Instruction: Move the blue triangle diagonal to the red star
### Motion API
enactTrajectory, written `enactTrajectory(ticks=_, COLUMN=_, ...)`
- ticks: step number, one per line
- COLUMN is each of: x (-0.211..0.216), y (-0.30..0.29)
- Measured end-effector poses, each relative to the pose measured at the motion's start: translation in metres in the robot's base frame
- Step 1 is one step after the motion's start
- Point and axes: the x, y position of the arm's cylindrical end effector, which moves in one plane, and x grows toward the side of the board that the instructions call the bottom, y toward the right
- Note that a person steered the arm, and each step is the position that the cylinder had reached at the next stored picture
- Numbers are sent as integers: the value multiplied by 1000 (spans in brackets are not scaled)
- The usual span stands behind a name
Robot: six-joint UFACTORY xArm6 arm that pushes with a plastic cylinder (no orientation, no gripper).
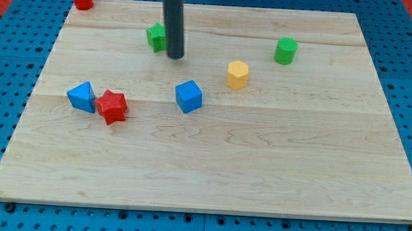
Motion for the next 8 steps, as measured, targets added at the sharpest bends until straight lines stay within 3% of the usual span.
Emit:
enactTrajectory(ticks=1, x=67, y=-1)
enactTrajectory(ticks=4, x=169, y=-31)
enactTrajectory(ticks=5, x=206, y=-92)
enactTrajectory(ticks=6, x=175, y=-142)
enactTrajectory(ticks=8, x=110, y=-148)
